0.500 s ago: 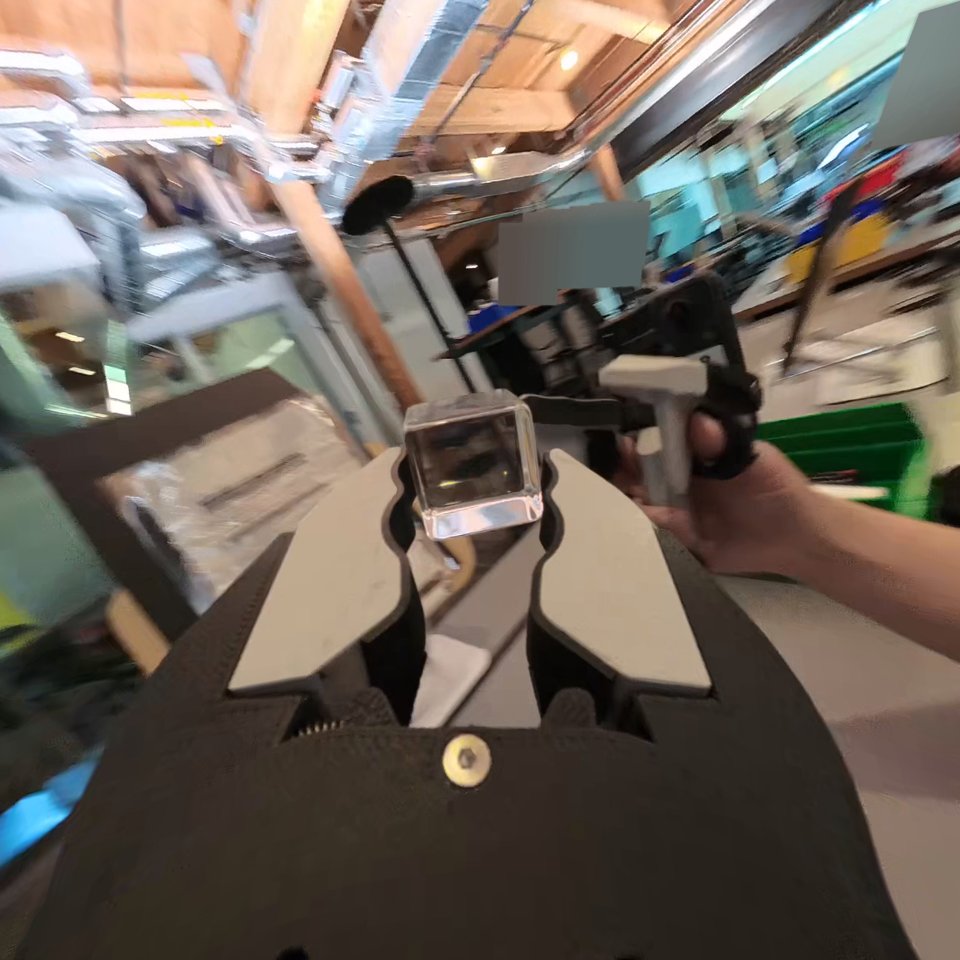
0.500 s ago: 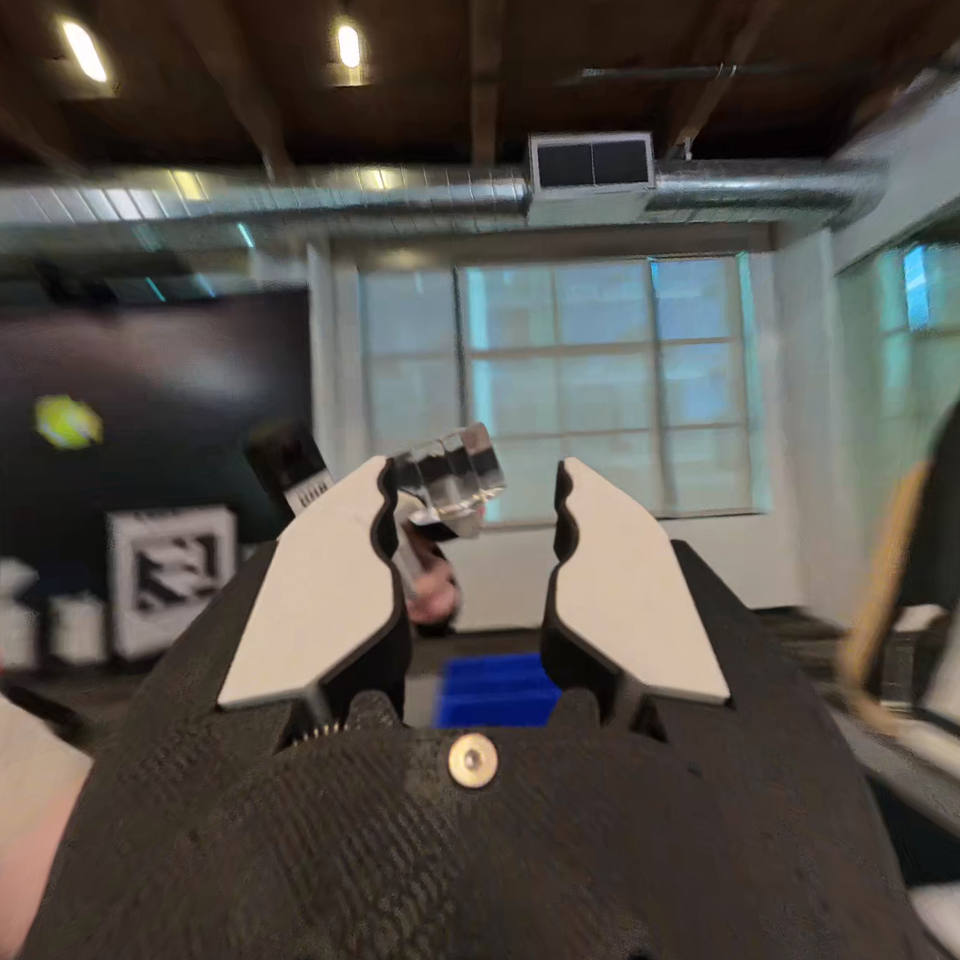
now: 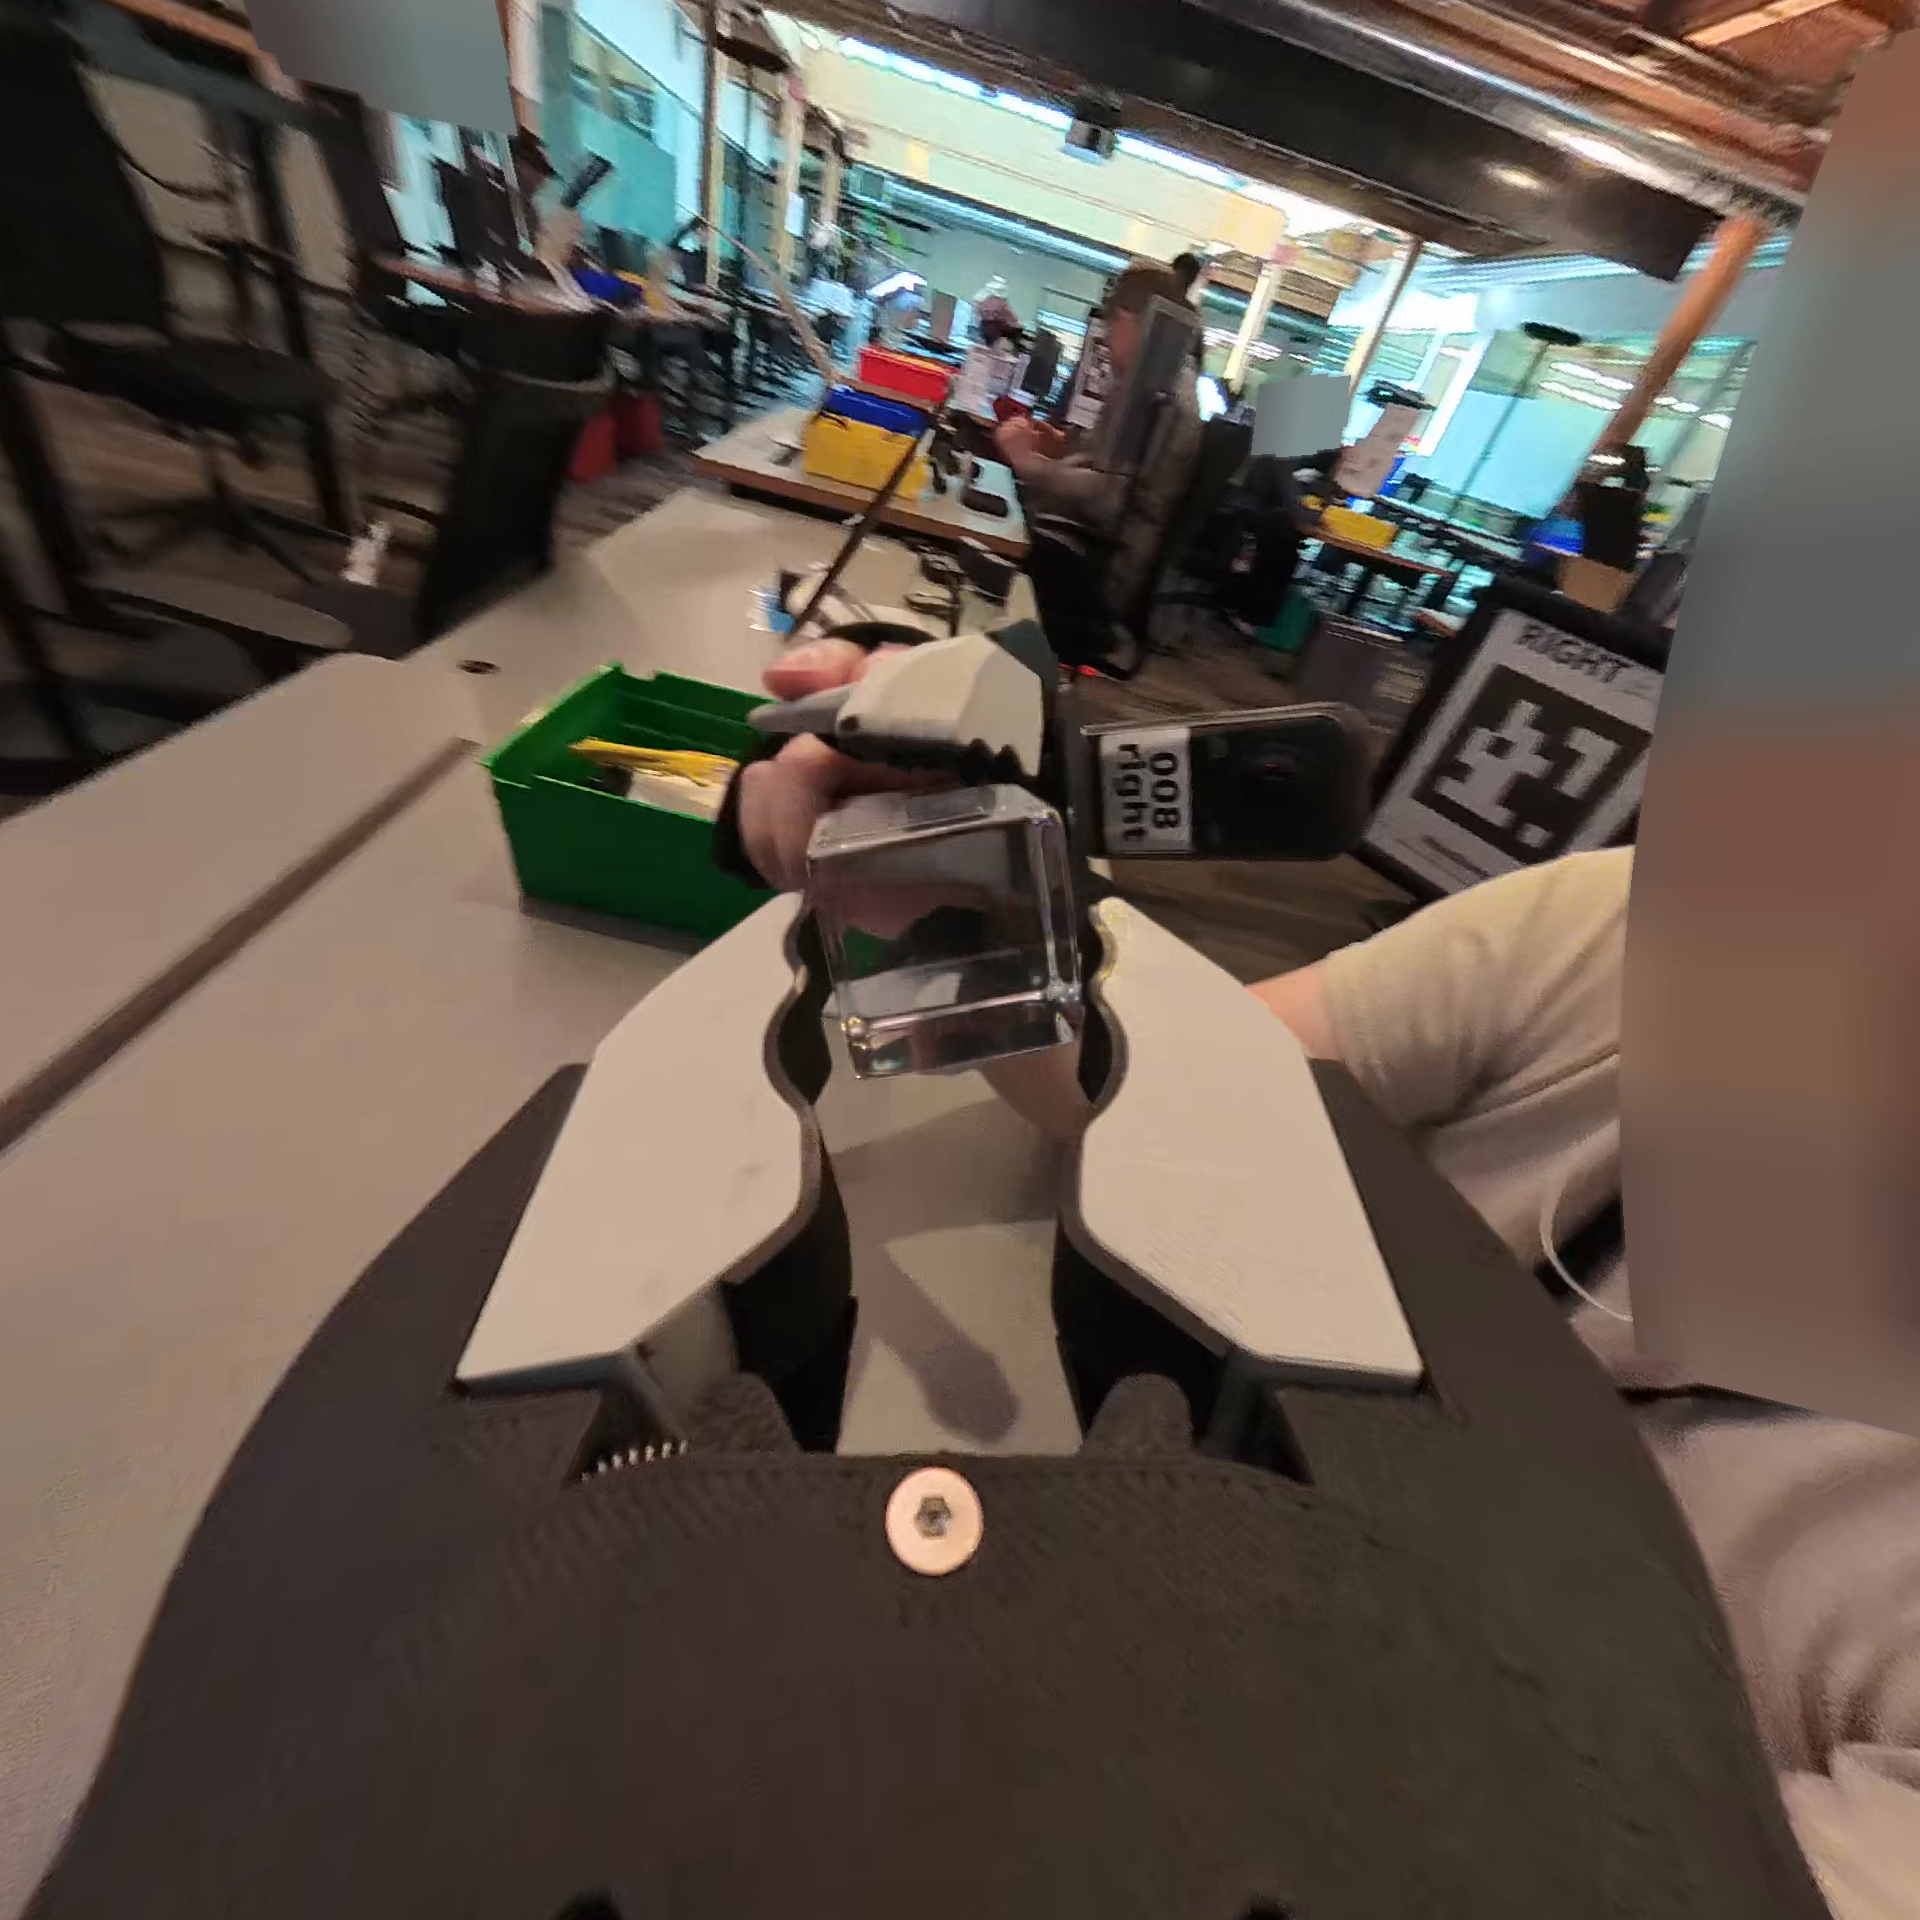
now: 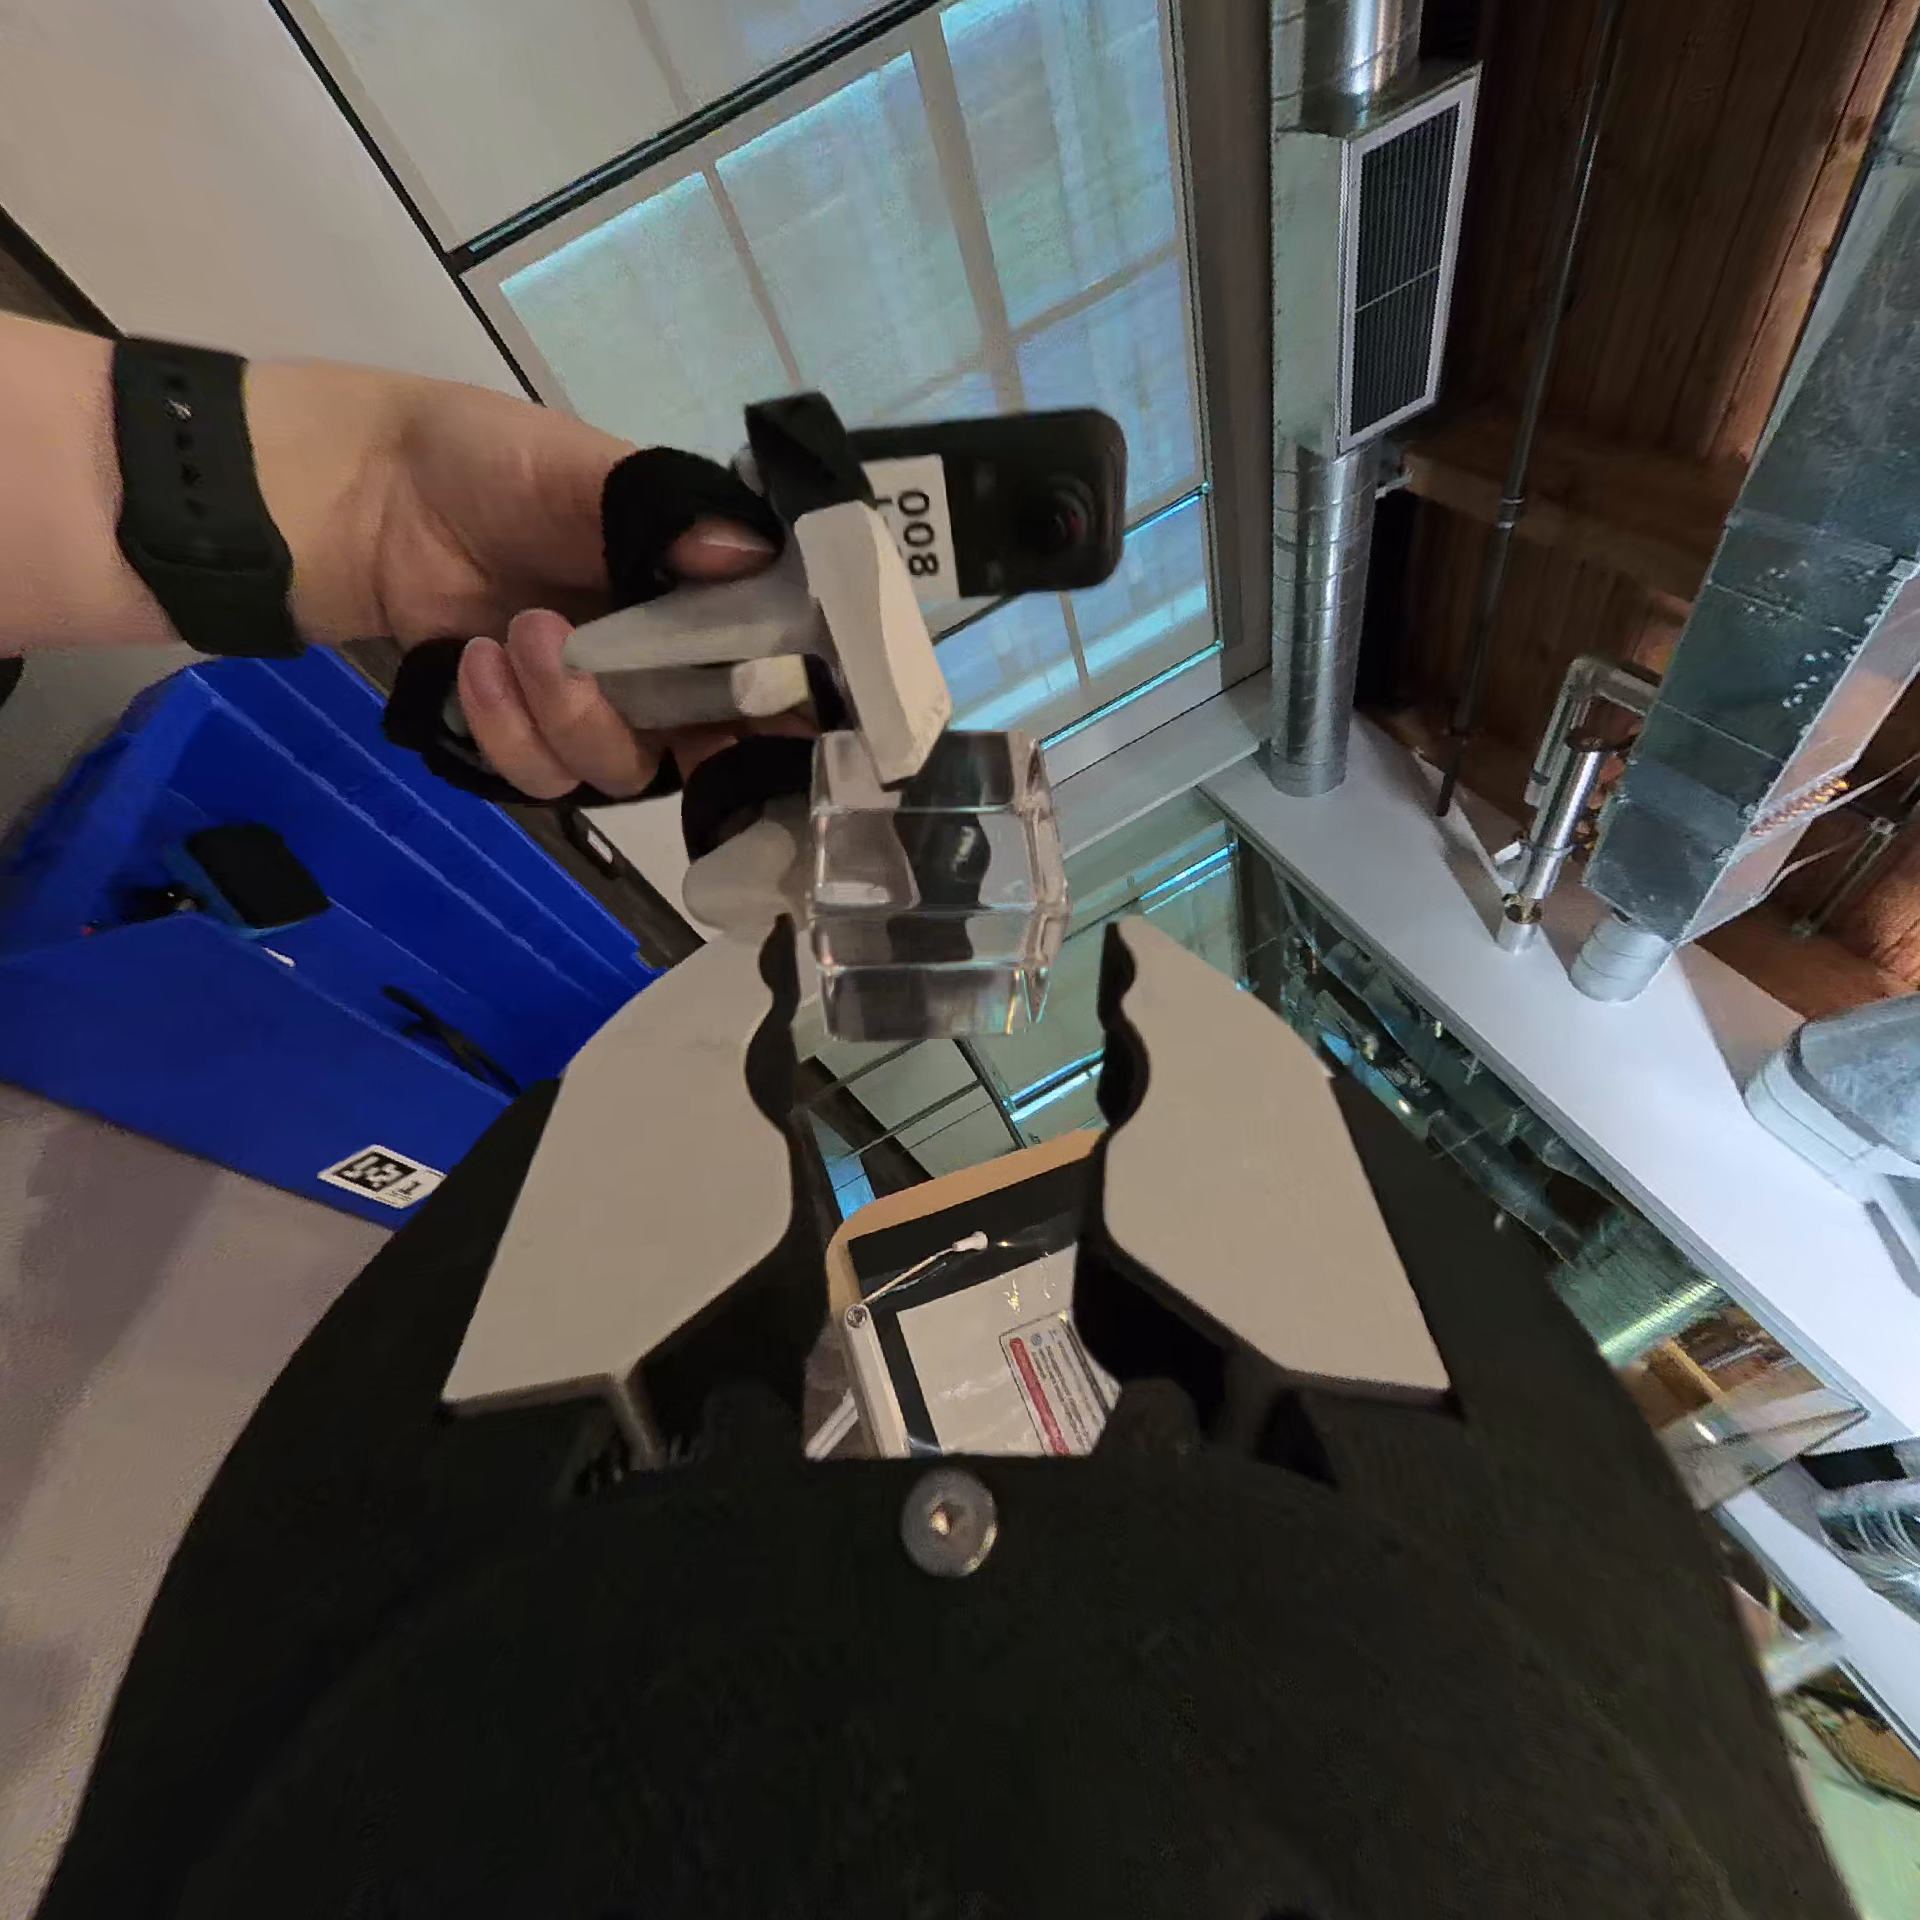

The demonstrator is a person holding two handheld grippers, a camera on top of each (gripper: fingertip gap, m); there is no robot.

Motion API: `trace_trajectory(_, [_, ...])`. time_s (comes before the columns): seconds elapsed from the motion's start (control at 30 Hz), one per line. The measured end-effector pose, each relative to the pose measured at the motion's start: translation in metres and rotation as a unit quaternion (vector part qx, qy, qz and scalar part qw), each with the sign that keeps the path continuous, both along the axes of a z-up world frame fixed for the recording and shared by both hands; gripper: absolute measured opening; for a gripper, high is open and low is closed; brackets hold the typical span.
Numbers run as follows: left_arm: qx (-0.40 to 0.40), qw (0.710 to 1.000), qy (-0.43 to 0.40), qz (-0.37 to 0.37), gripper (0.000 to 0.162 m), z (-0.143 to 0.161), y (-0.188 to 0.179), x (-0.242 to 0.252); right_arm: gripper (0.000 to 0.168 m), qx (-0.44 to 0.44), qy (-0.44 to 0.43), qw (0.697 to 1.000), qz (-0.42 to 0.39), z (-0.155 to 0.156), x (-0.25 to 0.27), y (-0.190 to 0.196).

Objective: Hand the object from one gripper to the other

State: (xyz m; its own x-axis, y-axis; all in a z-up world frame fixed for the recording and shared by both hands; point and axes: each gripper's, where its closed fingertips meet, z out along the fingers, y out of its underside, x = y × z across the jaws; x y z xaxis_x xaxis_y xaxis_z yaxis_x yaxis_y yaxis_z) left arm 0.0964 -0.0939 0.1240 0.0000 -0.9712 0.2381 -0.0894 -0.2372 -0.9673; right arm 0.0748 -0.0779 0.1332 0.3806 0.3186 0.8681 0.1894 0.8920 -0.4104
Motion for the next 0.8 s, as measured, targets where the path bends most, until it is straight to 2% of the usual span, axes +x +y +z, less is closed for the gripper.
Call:
trace_trajectory(0.03, [-0.01,1.0,-0.002,-0.011,0.045,-0.001,-0.002,0.003,0.05,-0.003,0.001,1.0,0.013,0.0,0.0,-0.003])
trace_trajectory(0.07, [-0.018,1.0,-0.008,-0.02,0.045,0.0,-0.003,0.004,0.045,-0.009,0.001,1.0,0.026,-0.001,0.001,-0.006])
trace_trajectory(0.13, [-0.022,0.999,-0.018,-0.032,0.046,0.002,-0.005,0.006,0.045,-0.037,0.002,0.998,0.045,0.001,0.003,-0.007])
trace_trajectory(0.17, [-0.025,0.999,-0.025,-0.024,0.047,0.004,-0.002,0.006,0.045,-0.05,0.002,0.998,0.041,0.002,0.003,-0.005])
trace_trajectory(0.23, [-0.008,0.999,-0.036,0.031,0.059,0.009,0.014,0.004,0.044,-0.079,0.013,0.997,0.007,0.003,0.006,0.009])
trace_trajectory(0.33, [0.052,0.979,-0.001,0.199,0.081,0.007,0.053,-0.013,0.044,-0.096,0.033,0.987,-0.126,0.007,0.018,0.047])
trace_trajectory(0.4, [0.092,0.962,0.033,0.255,0.085,0.006,0.059,-0.019,0.045,-0.076,0.044,0.966,-0.242,0.01,0.032,0.07])
trace_trajectory(0.47, [0.138,0.943,0.053,0.297,0.086,0.011,0.059,-0.019,0.045,-0.048,0.053,0.95,-0.303,0.012,0.039,0.079])
trace_trajectory(0.6, [0.229,0.888,0.064,0.395,0.081,0.028,0.066,-0.017,0.045,-0.005,0.067,0.933,-0.353,0.014,0.034,0.078])
trace_trajectory(0.73, [0.279,0.868,0.101,0.398,0.077,0.019,0.067,-0.002,0.045,0.021,0.055,0.932,-0.357,0.011,0.017,0.068])
trace_trajectory(0.8, [0.284,0.859,0.121,0.409,0.068,0.013,0.074,-0.003,0.045,0.035,0.045,0.935,-0.351,0.009,0.01,0.064])
